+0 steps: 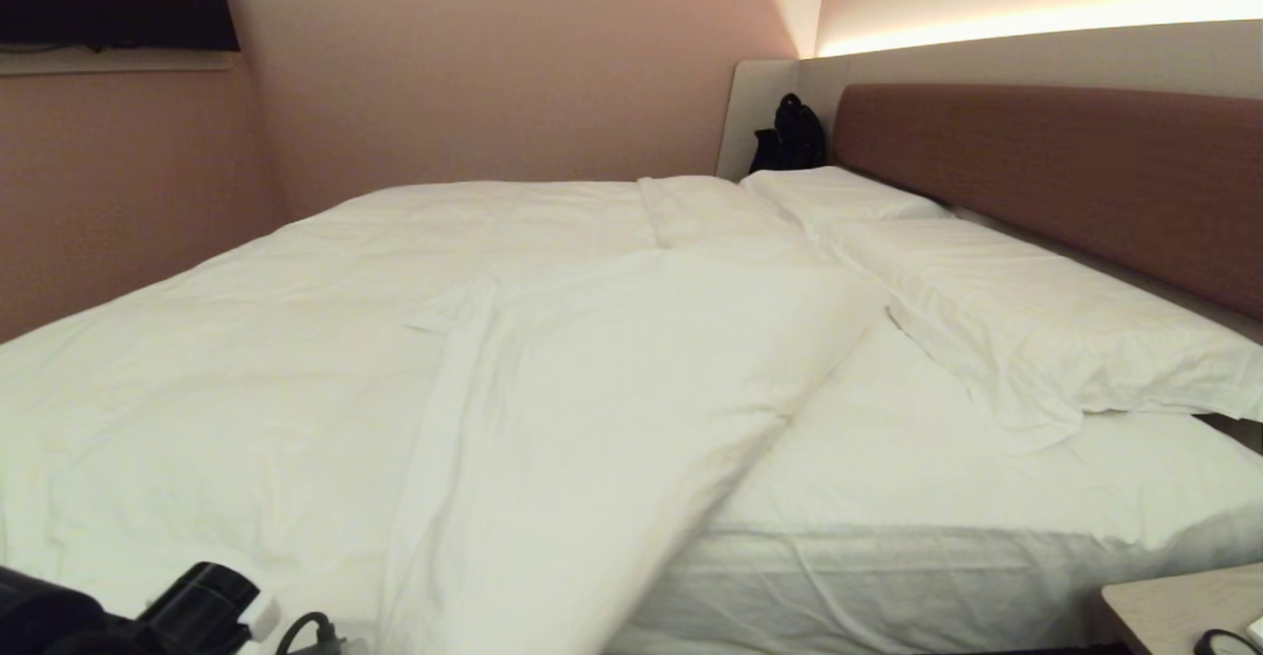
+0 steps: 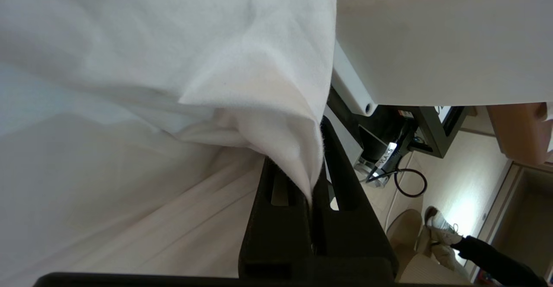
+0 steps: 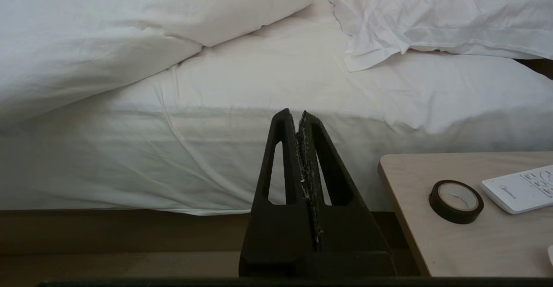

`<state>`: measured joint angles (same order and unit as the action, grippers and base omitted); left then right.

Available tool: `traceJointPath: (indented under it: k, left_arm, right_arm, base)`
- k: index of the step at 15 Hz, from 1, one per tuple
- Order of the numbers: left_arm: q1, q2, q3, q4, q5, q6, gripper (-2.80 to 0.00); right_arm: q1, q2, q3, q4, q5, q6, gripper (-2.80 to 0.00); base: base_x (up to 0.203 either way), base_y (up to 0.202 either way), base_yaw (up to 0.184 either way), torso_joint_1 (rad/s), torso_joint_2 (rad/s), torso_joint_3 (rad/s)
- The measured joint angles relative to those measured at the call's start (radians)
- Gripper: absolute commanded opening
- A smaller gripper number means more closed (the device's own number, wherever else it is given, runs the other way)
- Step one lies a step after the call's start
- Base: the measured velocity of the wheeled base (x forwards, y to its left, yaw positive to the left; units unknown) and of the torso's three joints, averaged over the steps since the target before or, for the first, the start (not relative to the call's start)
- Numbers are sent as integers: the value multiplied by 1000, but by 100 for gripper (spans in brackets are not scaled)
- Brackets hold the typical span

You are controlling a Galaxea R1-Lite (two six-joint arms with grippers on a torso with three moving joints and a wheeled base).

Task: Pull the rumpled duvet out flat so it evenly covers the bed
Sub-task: Flatten the corners of the folded blanket

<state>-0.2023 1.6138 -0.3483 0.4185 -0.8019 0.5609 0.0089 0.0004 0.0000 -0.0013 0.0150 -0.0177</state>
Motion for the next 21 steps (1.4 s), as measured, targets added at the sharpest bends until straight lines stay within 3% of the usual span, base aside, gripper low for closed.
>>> traceJointPath:
  k: [5, 6, 11, 16, 19, 21]
  left_arm:
    - [0, 2, 0, 1, -1, 1, -280]
    - [0, 2, 0, 0, 0, 1, 0]
    - [2, 4, -13, 1, 3, -9, 0]
    - [67, 2, -113, -10, 6, -43, 0]
    - [124, 7, -271, -12, 28, -133, 0]
    - [157, 14, -355, -17, 93, -200, 0]
  right_arm:
    - [0, 0, 0, 1, 0, 0, -280]
    - [0, 0, 0, 0, 0, 0, -280]
    - [0, 0, 0, 0, 0, 0, -280]
    - [0, 0, 0, 0, 0, 0, -280]
    - [0, 0, 0, 0, 0, 0, -280]
    - [0, 0, 0, 0, 0, 0, -280]
  base:
    - [0, 0, 0, 0, 0, 0]
    - [0, 0, 0, 0, 0, 0]
    - [0, 0, 0, 0, 0, 0]
    - [0, 0, 0, 0, 0, 0]
    - [0, 0, 0, 0, 0, 0]
    - [0, 0, 0, 0, 0, 0]
